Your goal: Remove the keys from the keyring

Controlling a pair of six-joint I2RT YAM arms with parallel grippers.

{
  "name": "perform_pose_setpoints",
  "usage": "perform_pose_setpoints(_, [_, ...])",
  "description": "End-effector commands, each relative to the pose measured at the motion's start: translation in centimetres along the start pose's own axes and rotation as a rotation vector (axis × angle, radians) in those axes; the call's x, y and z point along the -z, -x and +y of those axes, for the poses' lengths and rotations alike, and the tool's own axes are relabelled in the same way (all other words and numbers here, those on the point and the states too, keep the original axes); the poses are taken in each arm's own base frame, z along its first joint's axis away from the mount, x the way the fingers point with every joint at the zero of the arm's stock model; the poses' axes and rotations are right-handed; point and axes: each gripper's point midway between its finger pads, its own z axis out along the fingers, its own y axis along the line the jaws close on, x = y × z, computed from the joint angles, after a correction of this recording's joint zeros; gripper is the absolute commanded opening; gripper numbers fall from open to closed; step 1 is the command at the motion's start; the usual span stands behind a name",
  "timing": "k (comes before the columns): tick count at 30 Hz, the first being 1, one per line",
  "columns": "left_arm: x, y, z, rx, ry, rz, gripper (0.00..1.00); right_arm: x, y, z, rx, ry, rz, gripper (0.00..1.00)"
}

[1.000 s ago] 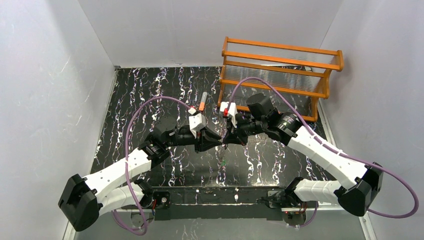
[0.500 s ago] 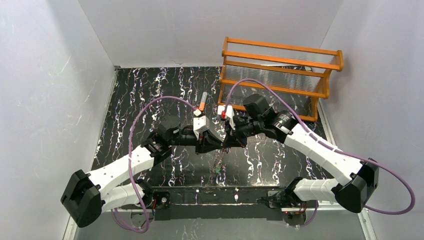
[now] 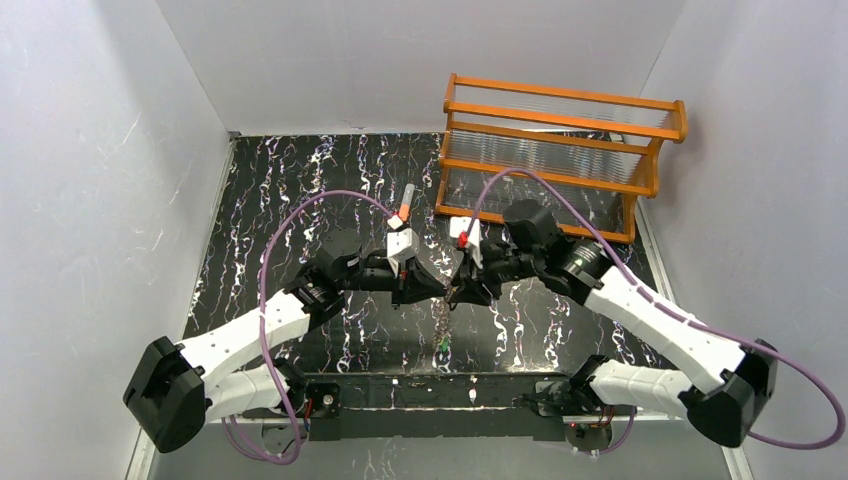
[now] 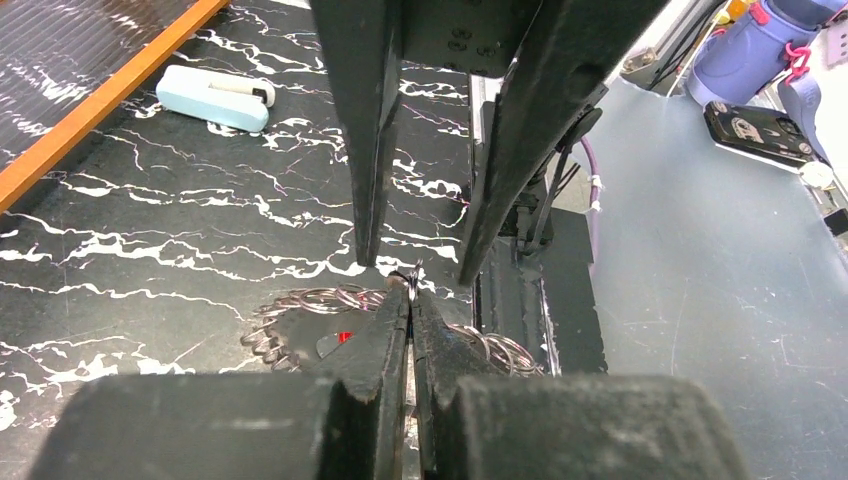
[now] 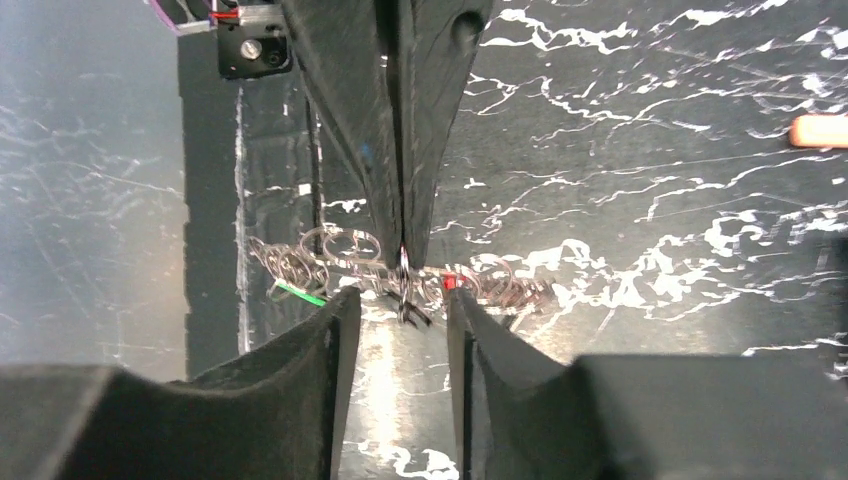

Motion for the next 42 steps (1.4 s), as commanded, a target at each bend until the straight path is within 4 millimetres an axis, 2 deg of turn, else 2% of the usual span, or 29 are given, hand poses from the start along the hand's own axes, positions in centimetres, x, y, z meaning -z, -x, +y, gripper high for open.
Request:
perform_pose_setpoints(1, [0.4, 2.6, -0.9, -0.047, -0.011, -0.092, 0.00, 1.2, 2.4, -0.5, 0.097, -0.083, -0.154, 0.50])
perform_pose_setpoints(5, [0.5, 2.9, -1.1, -0.040, -0.014, -0.111, 0.00, 1.2, 1.8, -0.8, 0.102, -0.098, -0.178, 0.54])
perform_pose_setpoints(10, [0.6, 3.1, -1.2, -0.033, -0.008, -0.124, 0.00, 0.7, 1.4, -0.9, 0.091, -0.093, -0.187, 0.53])
perform_pose_setpoints(12, [0.6, 3.1, -1.2, -0.032, -0.009, -0.126, 0.00, 0.6, 1.3, -1.1, 0.091, -0.099, -0.195, 0.50])
perform_pose_setpoints(13, [0.6, 3.2, -1.2, -0.033, -0.010, -0.128, 0.00, 0.7, 1.3, -1.1, 0.092, -0.102, -0.199, 0.47])
perform_pose_setpoints(16, [0.6, 3.3, -1.1, -0.033, -0.004, -0.131, 0.00, 0.6, 1.1, -1.1, 0.089, -0.101, -0.199, 0.30])
perform_pose_setpoints(22, [0.6, 3.5, -0.8, -0.021, 0.019, -0.146, 0.00, 0.3, 0.8, -1.0, 0.078, -0.085, -0.198, 0.01])
perform_pose_setpoints(29, [1.1, 4.4, 1.0, 0.027, 0.151, -0.231, 0.00, -0.3, 0.2, -0.8, 0.046, -0.062, -0.203, 0.01])
perform_pose_setpoints(42, [0.6, 4.3, 1.5, 0.124, 0.206, -0.339, 0.00, -1.7, -0.3, -1.9, 0.012, -0.092, -0.193, 0.01])
